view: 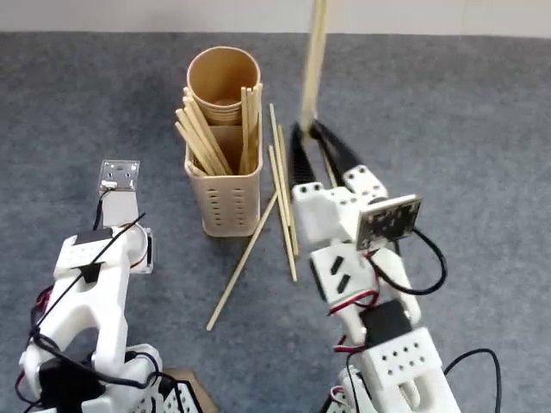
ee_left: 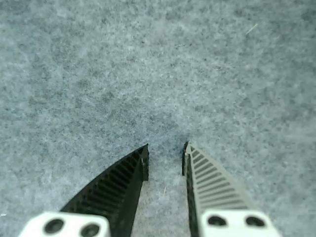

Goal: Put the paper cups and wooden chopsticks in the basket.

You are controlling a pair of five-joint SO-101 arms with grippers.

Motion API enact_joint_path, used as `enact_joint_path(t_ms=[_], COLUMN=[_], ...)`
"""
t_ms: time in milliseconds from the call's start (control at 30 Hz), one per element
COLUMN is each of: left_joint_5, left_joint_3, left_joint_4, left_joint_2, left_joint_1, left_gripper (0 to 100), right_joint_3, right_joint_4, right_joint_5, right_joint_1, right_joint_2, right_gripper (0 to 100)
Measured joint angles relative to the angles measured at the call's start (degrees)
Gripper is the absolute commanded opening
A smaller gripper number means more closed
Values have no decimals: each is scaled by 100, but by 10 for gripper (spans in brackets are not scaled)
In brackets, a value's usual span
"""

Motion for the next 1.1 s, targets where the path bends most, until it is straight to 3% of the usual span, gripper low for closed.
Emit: enact_joint_path(t_ms=[167, 500, 667, 933, 1100], left_joint_5=[0, 0, 0, 0, 0], left_joint_3=[0, 0, 0, 0, 0], left_joint_4=[0, 0, 0, 0, 0], left_joint_2=[0, 0, 0, 0, 0], left_joint_1=[0, 0, 0, 0, 0], left_gripper=[154, 154, 154, 154, 154], right_joint_3=[-932, -1486, -1415, -1354, -1354], right_joint_4=[-519, -2725, -3086, -3103, -3103], right_joint_5=[-9, -26, -26, -26, -26], right_joint_1=[-545, -580, -580, -580, -580], right_joint_2=[1327, 4141, 4527, 4527, 4527], right_gripper=[5, 5, 11, 289, 303])
